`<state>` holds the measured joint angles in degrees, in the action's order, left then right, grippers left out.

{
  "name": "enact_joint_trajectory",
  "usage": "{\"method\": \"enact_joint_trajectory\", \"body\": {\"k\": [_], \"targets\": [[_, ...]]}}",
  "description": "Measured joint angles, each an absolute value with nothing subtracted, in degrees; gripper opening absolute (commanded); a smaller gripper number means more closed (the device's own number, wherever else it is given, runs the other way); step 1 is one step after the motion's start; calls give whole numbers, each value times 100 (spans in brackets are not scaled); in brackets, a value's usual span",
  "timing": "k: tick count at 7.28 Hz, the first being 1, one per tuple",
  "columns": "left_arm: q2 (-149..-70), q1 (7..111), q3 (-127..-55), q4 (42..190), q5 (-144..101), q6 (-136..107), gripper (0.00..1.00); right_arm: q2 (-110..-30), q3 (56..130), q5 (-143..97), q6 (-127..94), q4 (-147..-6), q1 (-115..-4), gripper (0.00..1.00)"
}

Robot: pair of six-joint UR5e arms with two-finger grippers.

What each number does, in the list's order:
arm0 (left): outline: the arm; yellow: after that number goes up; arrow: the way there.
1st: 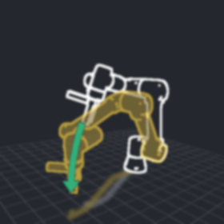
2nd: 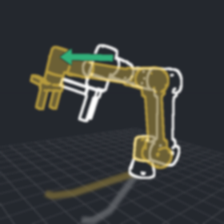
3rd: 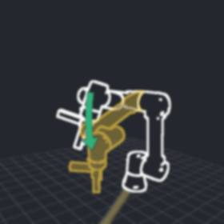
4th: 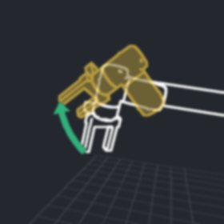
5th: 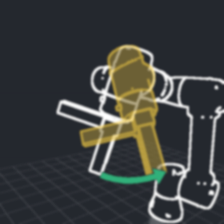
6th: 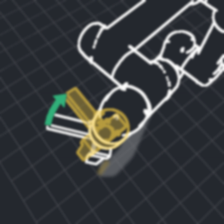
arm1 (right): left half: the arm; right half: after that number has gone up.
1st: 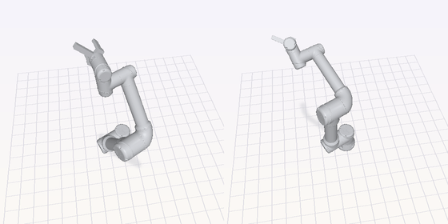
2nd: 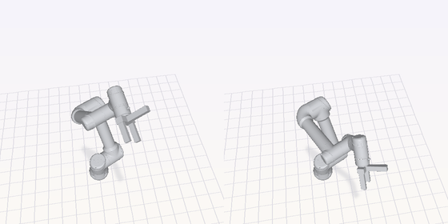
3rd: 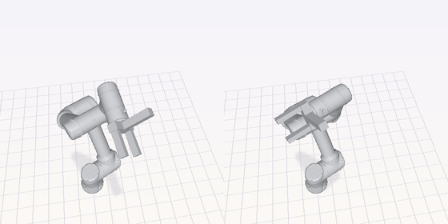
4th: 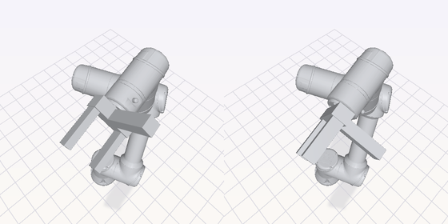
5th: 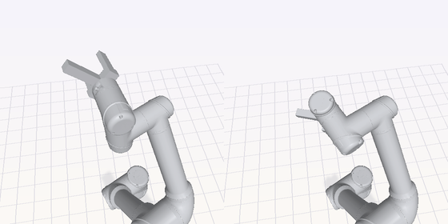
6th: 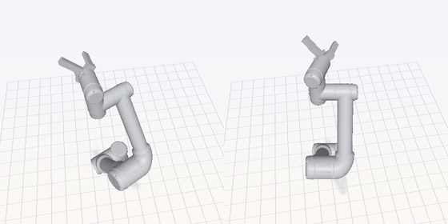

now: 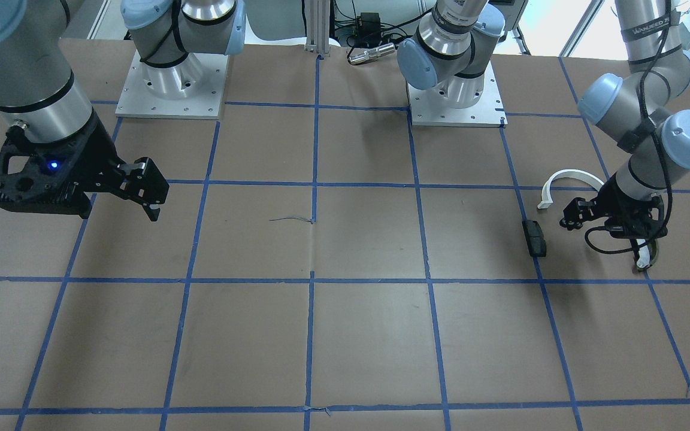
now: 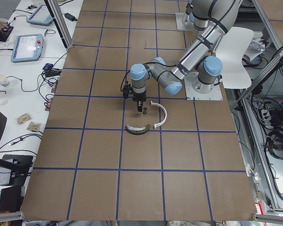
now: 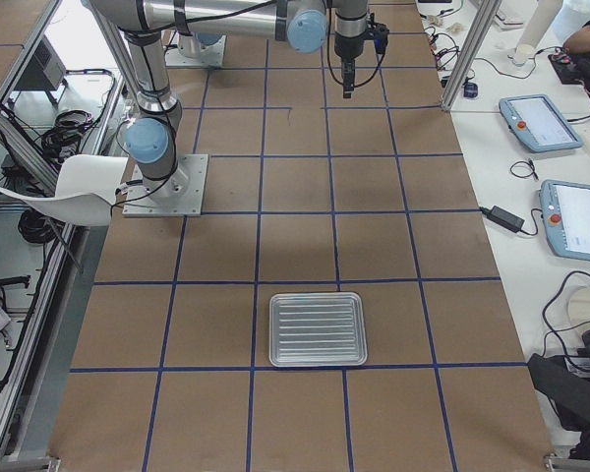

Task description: Place bearing gear from tray to pile

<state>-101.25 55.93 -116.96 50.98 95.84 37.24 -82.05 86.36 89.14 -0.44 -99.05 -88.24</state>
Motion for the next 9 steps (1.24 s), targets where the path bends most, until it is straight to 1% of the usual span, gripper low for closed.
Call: {"method": "enact_joint_trajectory", "body": {"k": [1, 3, 5, 6, 7, 8, 9], "targets": [[-10048, 6012, -11359, 5472, 9580, 3407, 85, -8205, 8637, 8915, -44, -9906, -8824, 100], [-9859, 7111, -10723, 6264, 9567, 2066, 90, -8196, 8638, 8923, -35, -9905, -8824, 100], [-9697, 8275, -9895, 7254, 9441, 403, 96, -8192, 8645, 8922, -33, -9905, -8824, 100], [-9621, 8717, -9465, 7724, 9329, -68, 96, -8189, 8654, 8923, -27, -9904, -8824, 100], [-9470, 8995, -9076, 8287, 9245, -272, 96, -8188, 8661, 8927, -19, -9900, -8824, 100], [-9258, 9097, -8852, 8706, 9181, -329, 96, -8189, 8663, 8929, -13, -9899, -8824, 100], [-9041, 9122, -8782, 8931, 9106, -340, 96, -8190, 8671, 8931, -8, -9901, -8824, 100]]}}
